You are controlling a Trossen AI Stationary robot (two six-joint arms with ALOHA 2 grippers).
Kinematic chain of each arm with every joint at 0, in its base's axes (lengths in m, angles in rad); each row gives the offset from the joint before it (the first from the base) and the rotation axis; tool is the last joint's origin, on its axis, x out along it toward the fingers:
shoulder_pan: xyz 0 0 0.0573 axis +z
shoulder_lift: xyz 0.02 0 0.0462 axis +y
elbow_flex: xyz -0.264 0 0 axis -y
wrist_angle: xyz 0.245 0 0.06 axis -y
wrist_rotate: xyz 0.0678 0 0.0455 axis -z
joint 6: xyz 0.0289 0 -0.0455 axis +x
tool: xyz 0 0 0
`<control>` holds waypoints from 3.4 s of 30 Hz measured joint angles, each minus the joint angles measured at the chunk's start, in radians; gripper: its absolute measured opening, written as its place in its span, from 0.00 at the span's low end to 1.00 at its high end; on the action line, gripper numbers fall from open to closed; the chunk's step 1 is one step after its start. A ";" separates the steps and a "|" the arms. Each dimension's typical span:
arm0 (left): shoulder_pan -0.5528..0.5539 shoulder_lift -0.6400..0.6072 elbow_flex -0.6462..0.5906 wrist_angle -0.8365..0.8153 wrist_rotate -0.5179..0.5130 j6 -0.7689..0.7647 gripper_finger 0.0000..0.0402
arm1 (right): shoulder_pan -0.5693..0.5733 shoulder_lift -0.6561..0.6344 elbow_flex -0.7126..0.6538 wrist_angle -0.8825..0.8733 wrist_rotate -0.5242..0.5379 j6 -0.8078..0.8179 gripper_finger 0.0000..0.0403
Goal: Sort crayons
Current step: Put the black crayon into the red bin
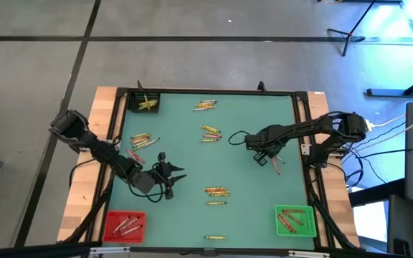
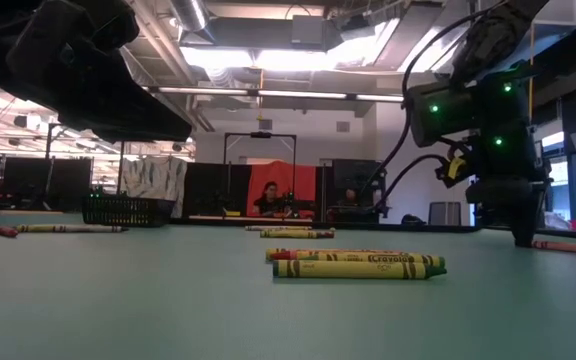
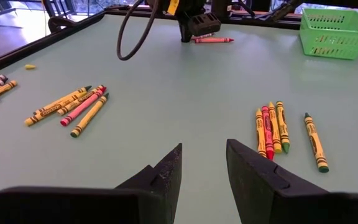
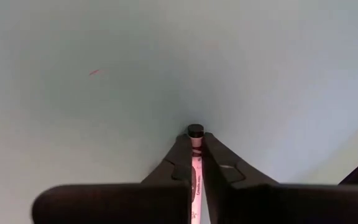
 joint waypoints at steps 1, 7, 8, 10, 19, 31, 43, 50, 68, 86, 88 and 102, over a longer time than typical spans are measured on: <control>0.000 0.000 0.000 0.001 0.000 0.000 0.27 | 0.003 -0.008 -0.002 0.001 0.001 0.000 0.02; 0.000 0.000 0.000 0.007 -0.003 -0.001 0.27 | 0.048 -0.080 -0.004 0.005 0.034 -0.003 0.02; 0.001 0.000 0.000 0.013 -0.006 -0.001 0.27 | 0.060 -0.092 -0.004 0.002 0.035 -0.004 0.02; 0.003 0.000 0.000 0.028 -0.007 -0.002 0.27 | 0.089 -0.121 -0.004 0.002 0.039 -0.004 0.01; 0.007 0.000 0.000 0.047 0.007 -0.005 0.27 | 0.239 -0.215 -0.003 0.134 0.132 -0.023 0.00; 0.032 0.000 0.000 0.066 0.002 -0.009 0.27 | 0.306 -0.218 -0.001 0.374 0.188 -0.161 0.00; 0.037 0.000 0.000 0.057 0.058 -0.008 0.27 | 0.345 -0.212 -0.001 0.363 -0.278 -0.160 0.12; 0.037 0.000 0.000 0.055 0.062 -0.009 0.27 | 0.514 -0.203 0.000 0.436 -0.198 -0.114 0.40; 0.037 0.000 0.000 0.055 0.062 -0.009 0.27 | 0.674 0.037 0.002 0.602 -0.067 -0.097 0.31; 0.040 0.000 0.000 0.060 0.095 -0.004 0.27 | 0.672 0.066 0.002 0.589 -0.029 -0.094 0.02; 0.048 0.000 0.000 0.060 0.124 -0.007 0.27 | 0.672 0.066 0.002 0.598 -0.029 -0.110 0.03; 0.110 0.000 0.000 0.093 0.261 -0.060 0.43 | 0.634 -0.020 -0.004 0.800 0.044 -0.324 0.02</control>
